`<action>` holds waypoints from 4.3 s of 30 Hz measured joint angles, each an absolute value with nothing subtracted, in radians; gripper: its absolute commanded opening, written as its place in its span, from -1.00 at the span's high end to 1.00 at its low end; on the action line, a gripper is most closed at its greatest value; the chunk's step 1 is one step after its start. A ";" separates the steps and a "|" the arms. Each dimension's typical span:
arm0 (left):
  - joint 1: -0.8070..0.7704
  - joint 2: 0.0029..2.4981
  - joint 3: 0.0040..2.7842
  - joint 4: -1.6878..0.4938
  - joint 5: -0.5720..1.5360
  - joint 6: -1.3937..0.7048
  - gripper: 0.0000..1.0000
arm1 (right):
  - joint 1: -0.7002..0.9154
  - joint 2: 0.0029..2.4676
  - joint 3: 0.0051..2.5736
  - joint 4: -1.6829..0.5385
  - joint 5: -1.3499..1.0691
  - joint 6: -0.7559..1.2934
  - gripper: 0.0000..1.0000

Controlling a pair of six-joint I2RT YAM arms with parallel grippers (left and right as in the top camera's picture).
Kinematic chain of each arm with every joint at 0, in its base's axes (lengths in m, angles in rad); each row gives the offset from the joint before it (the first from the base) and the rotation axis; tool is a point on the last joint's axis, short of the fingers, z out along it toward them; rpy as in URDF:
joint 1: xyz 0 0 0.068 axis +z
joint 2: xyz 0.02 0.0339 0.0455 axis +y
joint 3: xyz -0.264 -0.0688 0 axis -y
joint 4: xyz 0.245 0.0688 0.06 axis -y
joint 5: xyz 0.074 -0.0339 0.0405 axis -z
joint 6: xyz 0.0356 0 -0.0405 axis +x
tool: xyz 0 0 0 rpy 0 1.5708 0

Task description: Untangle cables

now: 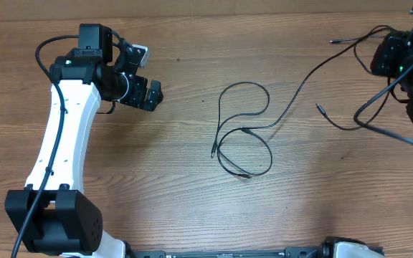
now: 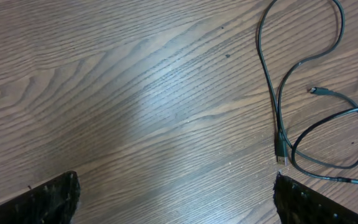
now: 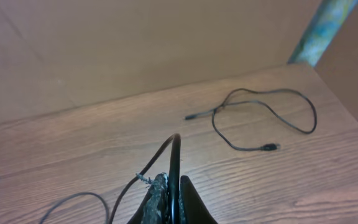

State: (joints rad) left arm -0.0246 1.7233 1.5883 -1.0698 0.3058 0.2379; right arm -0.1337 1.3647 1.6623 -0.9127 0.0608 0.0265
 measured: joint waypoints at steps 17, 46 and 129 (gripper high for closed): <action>-0.025 1.723 1.588 -1.070 0.306 0.238 -0.99 | -0.176 1.453 1.662 -0.913 0.061 0.028 0.92; -0.025 1.723 1.588 -1.070 0.306 0.238 -1.00 | -0.176 1.480 1.662 -0.913 0.060 0.030 0.92; -0.025 1.723 1.588 -1.070 0.306 0.238 -0.99 | -0.705 1.930 1.662 -0.534 0.047 0.135 -1.00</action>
